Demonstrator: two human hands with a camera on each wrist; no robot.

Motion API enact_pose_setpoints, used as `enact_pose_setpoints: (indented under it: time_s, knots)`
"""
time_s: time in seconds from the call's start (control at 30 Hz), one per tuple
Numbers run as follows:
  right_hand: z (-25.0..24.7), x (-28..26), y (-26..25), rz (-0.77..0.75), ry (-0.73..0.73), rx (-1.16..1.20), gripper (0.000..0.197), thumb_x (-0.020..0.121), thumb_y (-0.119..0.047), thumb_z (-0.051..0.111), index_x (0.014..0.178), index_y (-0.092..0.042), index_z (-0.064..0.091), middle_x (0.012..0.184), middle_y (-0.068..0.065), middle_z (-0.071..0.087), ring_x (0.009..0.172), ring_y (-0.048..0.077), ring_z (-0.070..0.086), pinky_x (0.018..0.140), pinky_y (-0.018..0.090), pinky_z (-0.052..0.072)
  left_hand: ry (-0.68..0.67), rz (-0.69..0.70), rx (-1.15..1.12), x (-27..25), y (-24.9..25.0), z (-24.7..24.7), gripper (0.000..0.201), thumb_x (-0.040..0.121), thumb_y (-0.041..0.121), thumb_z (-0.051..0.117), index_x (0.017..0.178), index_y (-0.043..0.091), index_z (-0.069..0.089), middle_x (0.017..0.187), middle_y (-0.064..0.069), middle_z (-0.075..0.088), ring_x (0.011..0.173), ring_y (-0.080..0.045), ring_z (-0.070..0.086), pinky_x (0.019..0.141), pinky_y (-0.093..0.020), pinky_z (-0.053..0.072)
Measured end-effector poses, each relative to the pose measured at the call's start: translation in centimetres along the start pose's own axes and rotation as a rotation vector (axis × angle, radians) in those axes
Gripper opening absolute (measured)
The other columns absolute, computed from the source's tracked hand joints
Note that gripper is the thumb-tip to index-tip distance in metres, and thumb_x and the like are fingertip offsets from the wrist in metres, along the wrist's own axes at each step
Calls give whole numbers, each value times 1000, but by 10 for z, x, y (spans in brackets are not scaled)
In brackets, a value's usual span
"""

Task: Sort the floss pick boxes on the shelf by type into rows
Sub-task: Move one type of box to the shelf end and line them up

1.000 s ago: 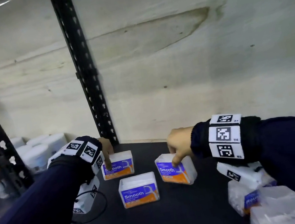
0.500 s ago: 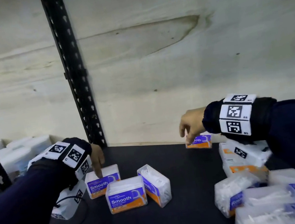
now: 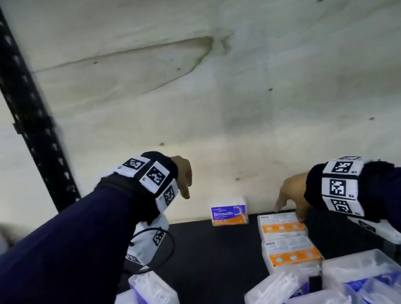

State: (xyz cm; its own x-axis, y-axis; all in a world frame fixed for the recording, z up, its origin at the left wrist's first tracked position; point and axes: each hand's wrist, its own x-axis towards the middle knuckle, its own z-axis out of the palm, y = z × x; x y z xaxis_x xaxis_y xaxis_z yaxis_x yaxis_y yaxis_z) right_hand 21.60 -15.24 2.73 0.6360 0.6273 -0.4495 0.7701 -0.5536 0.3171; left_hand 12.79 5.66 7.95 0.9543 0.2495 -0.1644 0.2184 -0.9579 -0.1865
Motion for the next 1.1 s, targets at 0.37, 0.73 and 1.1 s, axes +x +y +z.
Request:
enact_pose_setpoints:
  time_s: [0.37, 0.73, 1.1]
  knots:
    - [13, 43, 2, -100, -77, -68, 66, 82, -28, 68, 138, -7, 40, 141, 11, 48, 130, 27, 43, 105, 33, 37, -136, 107, 133, 75, 61, 23, 55, 91, 16, 59, 141, 5, 40, 148, -10, 43, 134, -23, 43, 100, -21, 36]
    - [14, 57, 27, -69, -53, 601, 41, 85, -7, 63, 125, 1, 59, 100, 14, 73, 51, -1, 59, 60, 16, 52, -131, 71, 100, 89, 77, 32, 25, 97, 7, 46, 75, -1, 57, 66, -10, 38, 62, -17, 42, 61, -12, 33]
    - [-1, 47, 19, -27, 26, 345, 51, 83, -23, 68, 129, -6, 54, 129, 12, 61, 108, 24, 58, 92, 29, 47, -236, 79, 310, 77, 82, 27, 22, 97, 11, 46, 116, 5, 55, 75, -13, 39, 88, -19, 35, 70, -17, 30]
